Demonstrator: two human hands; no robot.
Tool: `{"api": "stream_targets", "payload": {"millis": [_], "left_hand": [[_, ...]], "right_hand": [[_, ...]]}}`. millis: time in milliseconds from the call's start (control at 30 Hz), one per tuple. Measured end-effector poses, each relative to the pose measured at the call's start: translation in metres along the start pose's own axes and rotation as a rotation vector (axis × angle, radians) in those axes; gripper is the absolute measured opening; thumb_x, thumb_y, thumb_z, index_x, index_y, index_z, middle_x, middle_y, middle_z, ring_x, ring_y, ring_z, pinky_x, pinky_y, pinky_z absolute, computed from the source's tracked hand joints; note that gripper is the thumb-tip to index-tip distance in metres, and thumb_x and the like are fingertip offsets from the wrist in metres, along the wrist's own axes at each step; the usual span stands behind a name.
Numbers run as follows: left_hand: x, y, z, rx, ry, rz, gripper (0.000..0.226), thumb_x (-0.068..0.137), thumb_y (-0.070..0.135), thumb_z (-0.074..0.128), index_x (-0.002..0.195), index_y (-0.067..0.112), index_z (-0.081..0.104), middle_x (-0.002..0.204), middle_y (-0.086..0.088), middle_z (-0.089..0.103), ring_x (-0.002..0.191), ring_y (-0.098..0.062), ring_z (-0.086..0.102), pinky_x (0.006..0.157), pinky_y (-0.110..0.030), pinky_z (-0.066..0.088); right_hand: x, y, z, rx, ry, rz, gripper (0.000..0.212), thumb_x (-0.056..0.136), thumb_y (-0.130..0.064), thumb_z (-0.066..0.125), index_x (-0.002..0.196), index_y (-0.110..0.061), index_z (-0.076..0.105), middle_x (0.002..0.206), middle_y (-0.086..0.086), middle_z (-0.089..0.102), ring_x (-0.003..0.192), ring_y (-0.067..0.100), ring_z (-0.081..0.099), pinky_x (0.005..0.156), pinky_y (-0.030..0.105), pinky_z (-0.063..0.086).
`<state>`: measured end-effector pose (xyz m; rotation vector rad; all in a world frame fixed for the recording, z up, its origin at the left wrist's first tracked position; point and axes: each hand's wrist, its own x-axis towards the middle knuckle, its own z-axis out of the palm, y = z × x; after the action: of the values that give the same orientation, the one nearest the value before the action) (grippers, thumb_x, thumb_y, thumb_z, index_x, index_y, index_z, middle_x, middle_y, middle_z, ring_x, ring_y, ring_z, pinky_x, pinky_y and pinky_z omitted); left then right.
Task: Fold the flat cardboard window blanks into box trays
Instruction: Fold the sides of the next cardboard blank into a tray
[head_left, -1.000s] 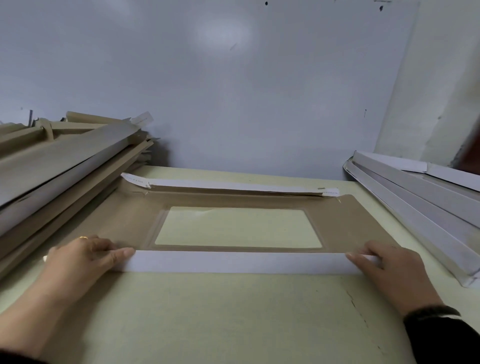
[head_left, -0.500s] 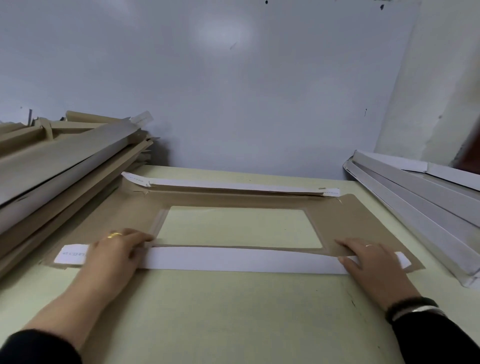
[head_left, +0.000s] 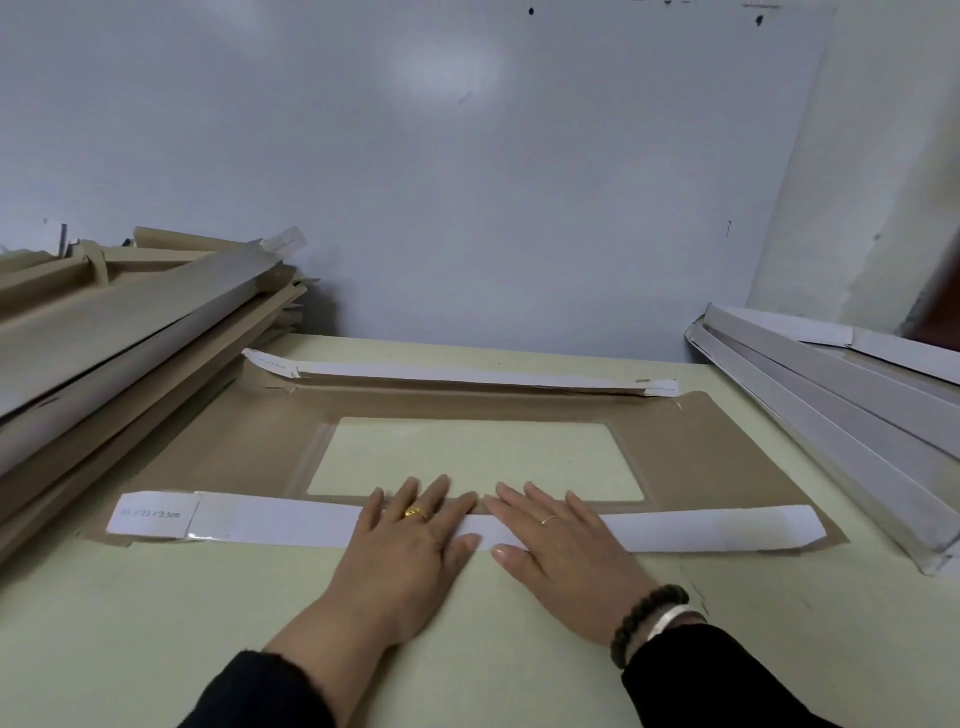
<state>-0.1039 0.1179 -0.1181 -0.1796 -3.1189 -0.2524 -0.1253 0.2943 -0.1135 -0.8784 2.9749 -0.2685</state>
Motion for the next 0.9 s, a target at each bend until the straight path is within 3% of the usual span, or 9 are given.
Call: {"api": "stream_targets", "payload": {"millis": [133, 300, 433, 533, 633, 700, 733, 800, 900], "left_hand": [[-0.003, -0.021, -0.007, -0.026, -0.017, -0.088, 0.049, 0.096, 0.053, 0.013, 0.144, 0.047, 0.004, 0.155, 0.018, -0.005, 0.143, -0.01, -0.008, 0.114, -0.037, -0.009], [-0.013, -0.067, -0.024, -0.059, -0.008, -0.326, 0.048, 0.096, 0.053, 0.016, 0.143, 0.045, 0.011, 0.155, 0.016, 0.0, 0.144, -0.012, -0.001, 0.114, -0.036, -0.001], [-0.022, -0.097, -0.031, -0.121, -0.002, -0.496, 0.053, 0.093, 0.059, 0.022, 0.143, 0.044, 0.013, 0.156, 0.013, 0.002, 0.143, -0.016, 0.001, 0.114, -0.039, 0.005], [-0.026, -0.109, -0.033, -0.127, 0.022, -0.565, 0.057, 0.091, 0.062, 0.024, 0.144, 0.04, 0.016, 0.156, 0.009, 0.007, 0.143, -0.019, 0.002, 0.113, -0.039, 0.008], [-0.027, -0.109, -0.034, -0.139, 0.062, -0.548, 0.056, 0.092, 0.059, 0.027, 0.143, 0.038, 0.021, 0.155, 0.004, 0.014, 0.143, -0.02, 0.005, 0.112, -0.038, 0.011], [-0.025, -0.107, -0.033, -0.155, 0.147, -0.531, 0.055, 0.092, 0.055, 0.033, 0.142, 0.035, 0.026, 0.153, 0.001, 0.021, 0.142, -0.021, 0.007, 0.111, -0.039, 0.012], [-0.024, -0.104, -0.033, -0.168, 0.22, -0.531, 0.055, 0.092, 0.052, 0.039, 0.142, 0.031, 0.03, 0.152, -0.003, 0.024, 0.142, -0.023, 0.008, 0.111, -0.039, 0.011], [-0.024, -0.099, -0.035, -0.187, 0.414, -0.499, 0.052, 0.089, 0.04, 0.053, 0.136, 0.021, 0.044, 0.147, -0.011, 0.034, 0.141, -0.029, 0.015, 0.11, -0.04, 0.013], [-0.023, -0.088, -0.035, -0.169, 0.587, -0.34, 0.047, 0.075, 0.016, 0.075, 0.118, 0.004, 0.061, 0.129, -0.024, 0.052, 0.121, -0.045, 0.042, 0.096, -0.051, 0.032]], "right_hand": [[-0.009, 0.03, -0.003, 0.04, -0.005, 0.103, 0.047, 0.099, -0.044, 0.02, 0.145, -0.041, 0.01, 0.153, -0.02, -0.001, 0.14, 0.001, -0.005, 0.113, 0.029, -0.005], [-0.032, 0.081, -0.012, 0.035, 0.028, 0.275, 0.045, 0.099, -0.041, 0.022, 0.144, -0.041, 0.014, 0.153, -0.02, 0.005, 0.14, 0.0, 0.003, 0.113, 0.025, 0.002], [-0.049, 0.105, -0.018, 0.046, 0.057, 0.379, 0.045, 0.1, -0.037, 0.023, 0.145, -0.034, 0.017, 0.154, -0.013, 0.01, 0.141, 0.005, 0.007, 0.111, 0.022, 0.006], [-0.065, 0.116, -0.025, 0.142, 0.129, 0.466, 0.045, 0.098, -0.033, 0.036, 0.142, -0.025, 0.031, 0.152, -0.006, 0.023, 0.139, 0.009, 0.019, 0.111, 0.024, 0.012], [-0.076, 0.115, -0.032, 0.225, 0.281, 0.477, 0.03, 0.087, -0.025, 0.06, 0.116, -0.017, 0.059, 0.118, -0.002, 0.059, 0.113, 0.018, 0.05, 0.1, 0.033, 0.031], [-0.077, 0.107, -0.038, 0.188, 0.353, 0.441, 0.011, 0.08, -0.021, 0.069, 0.085, -0.023, 0.06, 0.083, -0.005, 0.061, 0.084, 0.021, 0.054, 0.077, 0.035, 0.037], [-0.077, 0.104, -0.04, 0.17, 0.38, 0.438, 0.017, 0.078, -0.02, 0.071, 0.073, -0.024, 0.055, 0.072, -0.003, 0.058, 0.075, 0.021, 0.052, 0.069, 0.035, 0.035], [-0.077, 0.101, -0.042, 0.185, 0.411, 0.462, 0.027, 0.075, -0.018, 0.072, 0.062, -0.021, 0.049, 0.063, 0.001, 0.055, 0.066, 0.021, 0.049, 0.062, 0.034, 0.032], [-0.074, 0.097, -0.041, 0.272, 0.411, 0.494, 0.025, 0.077, -0.019, 0.07, 0.064, -0.013, 0.05, 0.064, 0.006, 0.056, 0.065, 0.023, 0.049, 0.059, 0.031, 0.033]]}}
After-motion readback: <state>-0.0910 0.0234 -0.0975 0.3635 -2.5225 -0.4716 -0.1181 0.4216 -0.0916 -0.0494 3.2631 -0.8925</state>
